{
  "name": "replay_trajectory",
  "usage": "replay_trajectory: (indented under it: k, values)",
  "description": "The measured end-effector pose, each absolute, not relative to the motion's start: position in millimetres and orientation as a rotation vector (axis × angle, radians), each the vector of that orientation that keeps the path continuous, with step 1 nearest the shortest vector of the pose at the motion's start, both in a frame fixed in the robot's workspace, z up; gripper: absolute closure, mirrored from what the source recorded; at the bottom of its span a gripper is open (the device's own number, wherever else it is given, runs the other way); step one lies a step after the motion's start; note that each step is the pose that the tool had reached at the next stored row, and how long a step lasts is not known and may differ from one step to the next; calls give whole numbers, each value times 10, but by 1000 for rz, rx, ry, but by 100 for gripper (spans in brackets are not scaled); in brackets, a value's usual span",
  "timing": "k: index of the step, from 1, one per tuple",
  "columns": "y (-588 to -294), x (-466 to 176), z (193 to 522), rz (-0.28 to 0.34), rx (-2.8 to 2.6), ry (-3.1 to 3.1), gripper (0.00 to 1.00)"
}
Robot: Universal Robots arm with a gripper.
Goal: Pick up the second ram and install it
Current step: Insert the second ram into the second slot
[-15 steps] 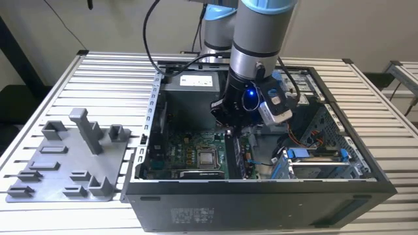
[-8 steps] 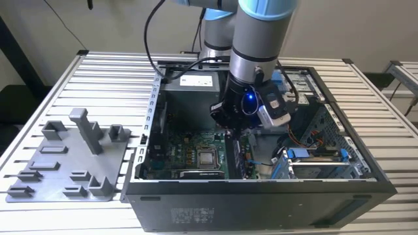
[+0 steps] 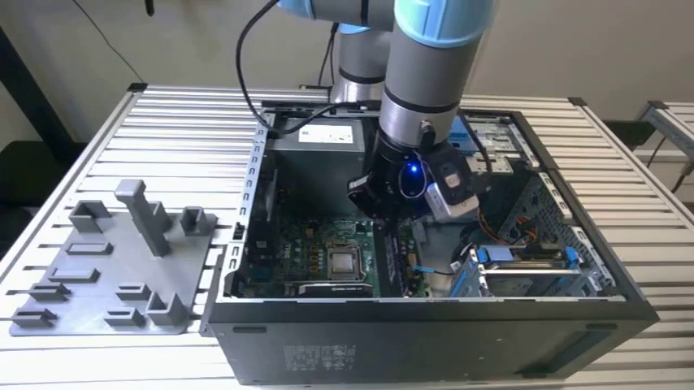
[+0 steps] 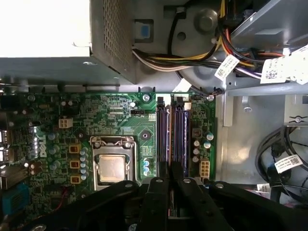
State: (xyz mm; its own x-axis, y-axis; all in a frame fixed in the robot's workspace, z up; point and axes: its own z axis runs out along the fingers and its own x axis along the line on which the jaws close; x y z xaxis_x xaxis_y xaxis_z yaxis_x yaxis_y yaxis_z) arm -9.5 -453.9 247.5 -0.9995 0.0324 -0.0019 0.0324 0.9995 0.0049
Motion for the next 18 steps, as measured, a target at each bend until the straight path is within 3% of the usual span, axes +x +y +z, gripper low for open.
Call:
replay_trajectory:
  k: [18]
  values:
    - [-4540,-96,2454,9,51,3139,86]
